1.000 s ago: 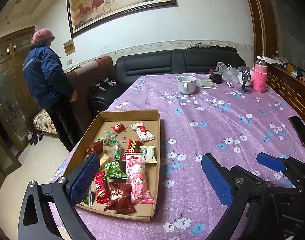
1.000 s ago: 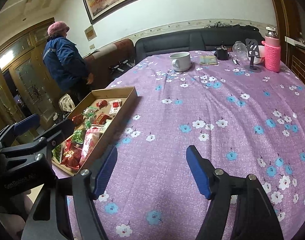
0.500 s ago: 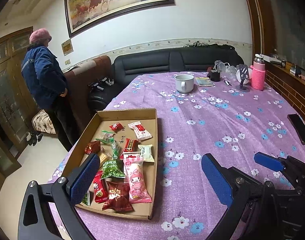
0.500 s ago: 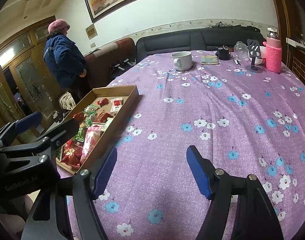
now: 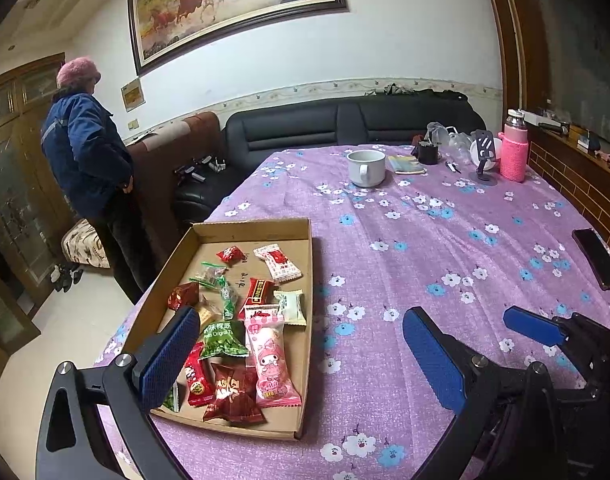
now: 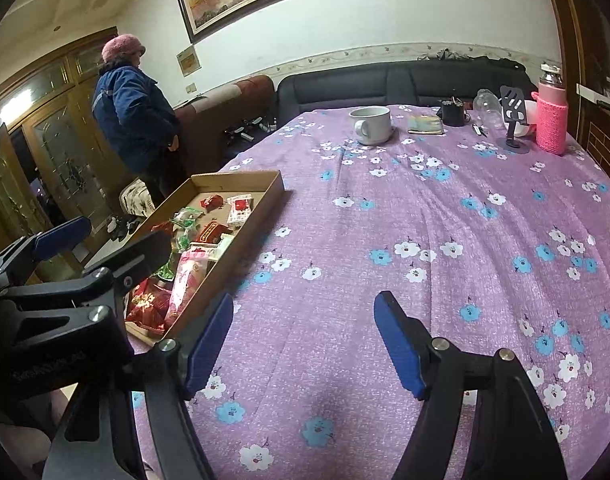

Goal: Organize snacks

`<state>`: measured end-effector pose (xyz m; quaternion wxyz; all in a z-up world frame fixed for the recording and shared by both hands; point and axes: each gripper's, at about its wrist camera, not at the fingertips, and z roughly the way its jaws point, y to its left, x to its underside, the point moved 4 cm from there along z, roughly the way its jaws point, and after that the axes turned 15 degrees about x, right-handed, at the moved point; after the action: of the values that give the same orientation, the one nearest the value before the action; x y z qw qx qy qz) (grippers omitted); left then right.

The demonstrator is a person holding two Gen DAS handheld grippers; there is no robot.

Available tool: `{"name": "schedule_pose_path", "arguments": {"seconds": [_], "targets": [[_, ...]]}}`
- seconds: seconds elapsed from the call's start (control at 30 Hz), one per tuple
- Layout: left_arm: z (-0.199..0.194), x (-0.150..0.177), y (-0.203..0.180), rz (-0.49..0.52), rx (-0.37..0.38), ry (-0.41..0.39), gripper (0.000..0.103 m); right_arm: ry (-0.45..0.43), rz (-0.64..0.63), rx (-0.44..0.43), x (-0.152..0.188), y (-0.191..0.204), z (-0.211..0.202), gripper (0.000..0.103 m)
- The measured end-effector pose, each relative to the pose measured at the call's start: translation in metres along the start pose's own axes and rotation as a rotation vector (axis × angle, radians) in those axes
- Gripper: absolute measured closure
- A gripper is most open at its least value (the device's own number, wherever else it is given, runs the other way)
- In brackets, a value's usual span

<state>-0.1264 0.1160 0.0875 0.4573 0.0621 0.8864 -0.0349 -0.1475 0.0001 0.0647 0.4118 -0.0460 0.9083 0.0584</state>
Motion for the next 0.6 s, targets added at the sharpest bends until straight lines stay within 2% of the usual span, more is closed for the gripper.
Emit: {"name": "schedule_pose_path", "arguments": {"seconds": [0.13,0.4,0.5,0.6], "targets": [[-0.011,-0.004,0.005,-0.02,-0.002,-0.062,0.001,-0.021,-0.025,0.008,0.0,0.005,-0.004,0.031],[-0.071,-0.012,0.02,-0.067,-0.05,-0.334,0.001,-0.092,-0.086,-0.012,0.0,0.02,-0.021,0.03],[-0.09,-0.01,0.026,-0.086,-0.154,-0.391,0.001,-0.127,-0.12,-0.028,0.001,0.031,-0.032,0.03],[-0.093,-0.006,0.03,-0.078,-0.238,-0.371,0.001,-0.142,-0.151,-0.035,0.003,0.04,-0.038,0.026]]}}
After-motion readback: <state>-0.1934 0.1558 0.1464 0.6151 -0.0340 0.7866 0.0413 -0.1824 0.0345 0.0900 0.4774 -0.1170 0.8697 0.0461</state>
